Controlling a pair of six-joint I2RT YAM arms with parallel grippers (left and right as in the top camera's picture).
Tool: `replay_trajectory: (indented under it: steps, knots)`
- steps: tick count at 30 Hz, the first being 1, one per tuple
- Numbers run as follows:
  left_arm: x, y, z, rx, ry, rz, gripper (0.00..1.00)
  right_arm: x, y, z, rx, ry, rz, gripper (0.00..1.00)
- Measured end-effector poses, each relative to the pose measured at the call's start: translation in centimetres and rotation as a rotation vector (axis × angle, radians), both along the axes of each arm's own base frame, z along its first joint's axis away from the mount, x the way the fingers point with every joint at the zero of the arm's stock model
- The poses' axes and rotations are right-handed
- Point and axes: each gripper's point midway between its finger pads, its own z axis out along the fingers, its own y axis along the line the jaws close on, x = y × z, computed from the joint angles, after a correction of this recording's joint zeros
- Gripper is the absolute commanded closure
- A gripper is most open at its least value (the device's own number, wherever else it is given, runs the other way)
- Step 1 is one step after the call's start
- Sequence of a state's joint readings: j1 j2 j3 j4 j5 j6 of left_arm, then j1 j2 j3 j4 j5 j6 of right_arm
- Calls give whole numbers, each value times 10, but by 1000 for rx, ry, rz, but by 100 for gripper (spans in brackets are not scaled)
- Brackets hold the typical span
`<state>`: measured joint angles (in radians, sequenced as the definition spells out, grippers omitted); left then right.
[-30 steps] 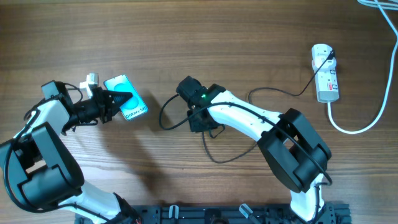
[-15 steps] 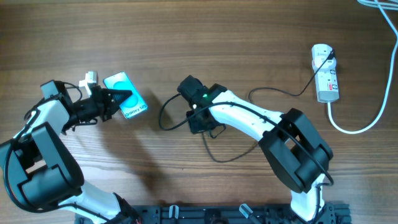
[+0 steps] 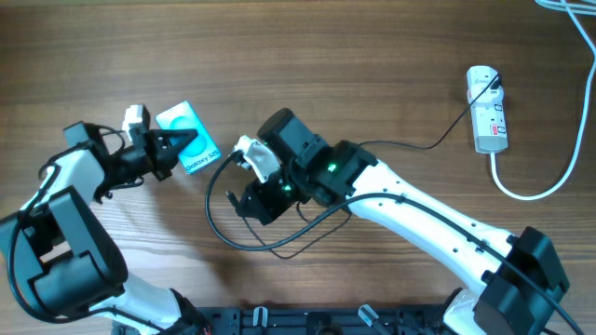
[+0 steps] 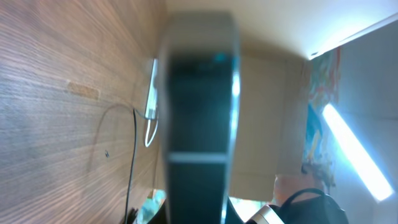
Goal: Plug charger to phone and switch on socket
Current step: 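Bring the USB-C plug toward the phone's bottom port with the right gripper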
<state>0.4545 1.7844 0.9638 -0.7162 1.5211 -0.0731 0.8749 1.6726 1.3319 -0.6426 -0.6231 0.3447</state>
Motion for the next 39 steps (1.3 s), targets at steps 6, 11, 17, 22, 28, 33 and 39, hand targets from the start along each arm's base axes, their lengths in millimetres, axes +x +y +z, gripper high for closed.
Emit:
replay_trajectory:
  steps: [6, 11, 17, 22, 28, 33, 39]
  knots:
    - [4, -42, 2, 41, -119, -135, 96, 6, -10, -6, -132, 11, -122, 96]
    - [10, -61, 5, 53, -174, -198, 96, 20, -19, 24, -180, -58, -161, 96]
    - [7, -76, 1, 54, -105, -232, 96, 21, -6, 21, -168, -109, -148, 96]
    - [9, -78, -7, 93, -81, -228, 96, 31, -10, 17, -206, -157, -190, 96]
    - [11, -77, -14, 136, -67, -215, 96, 33, -7, -13, -268, -121, -180, 96]
    - [15, -75, -19, 174, -78, -203, 96, 37, -2, -31, -293, -103, -180, 96]
    - [16, -75, -17, 169, -90, -205, 96, 50, -10, -30, -292, -77, -237, 96]
